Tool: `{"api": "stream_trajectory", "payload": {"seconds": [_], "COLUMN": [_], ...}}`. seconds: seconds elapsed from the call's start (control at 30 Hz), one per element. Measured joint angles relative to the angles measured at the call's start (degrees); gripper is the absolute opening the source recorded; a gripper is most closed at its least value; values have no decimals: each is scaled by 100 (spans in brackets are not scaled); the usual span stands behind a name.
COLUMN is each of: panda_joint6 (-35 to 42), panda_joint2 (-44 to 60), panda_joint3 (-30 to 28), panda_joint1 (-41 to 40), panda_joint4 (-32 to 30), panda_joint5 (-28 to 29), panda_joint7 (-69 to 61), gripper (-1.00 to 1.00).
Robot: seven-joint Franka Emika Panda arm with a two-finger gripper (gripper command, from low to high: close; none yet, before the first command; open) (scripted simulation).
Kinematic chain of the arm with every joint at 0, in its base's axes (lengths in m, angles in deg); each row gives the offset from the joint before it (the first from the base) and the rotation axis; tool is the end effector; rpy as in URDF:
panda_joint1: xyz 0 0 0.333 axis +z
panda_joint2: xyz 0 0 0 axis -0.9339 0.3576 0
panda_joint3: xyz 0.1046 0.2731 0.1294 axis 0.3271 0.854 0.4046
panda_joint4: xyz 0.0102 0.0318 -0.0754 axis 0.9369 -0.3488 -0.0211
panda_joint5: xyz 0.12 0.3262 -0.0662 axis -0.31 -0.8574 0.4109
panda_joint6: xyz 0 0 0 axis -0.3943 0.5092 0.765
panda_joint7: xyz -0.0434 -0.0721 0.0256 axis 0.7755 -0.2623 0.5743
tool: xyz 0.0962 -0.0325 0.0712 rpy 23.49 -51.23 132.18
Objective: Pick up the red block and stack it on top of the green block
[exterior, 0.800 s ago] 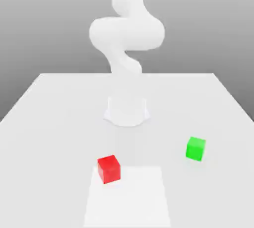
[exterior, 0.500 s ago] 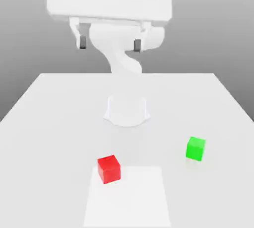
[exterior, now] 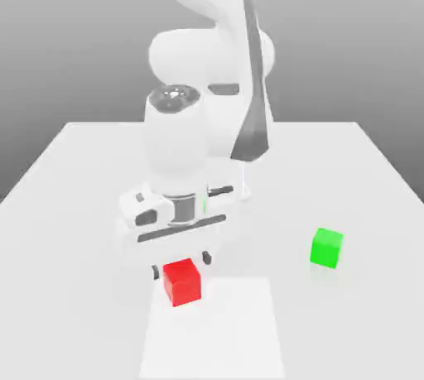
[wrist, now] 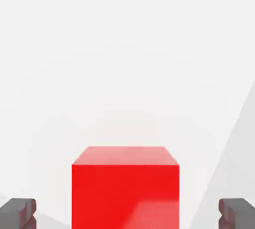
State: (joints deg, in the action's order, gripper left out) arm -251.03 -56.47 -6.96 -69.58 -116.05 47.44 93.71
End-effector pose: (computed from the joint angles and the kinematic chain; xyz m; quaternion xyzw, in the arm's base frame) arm 0.3376 -0.0494 0.1774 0.9830 -0.1835 0.0003 0.0004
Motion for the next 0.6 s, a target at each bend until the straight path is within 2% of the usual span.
{"api": "stream_trajectory", "payload": {"seconds": [0.03,0.27,0.5,0.6], "panda_joint6": [-108,-96,1017,1331], "panda_joint2": [129,121,-1204,-1611], "panda_joint3": [113,132,-194,140], "panda_joint1": [-94,-123,-77,353], "panda_joint4": [19,16,-182,-268], "panda_joint5": [-78,-44,923,826], "panda_joint7": [-57,-31,661,702], "gripper": [-100,-100,-100,-100]}}
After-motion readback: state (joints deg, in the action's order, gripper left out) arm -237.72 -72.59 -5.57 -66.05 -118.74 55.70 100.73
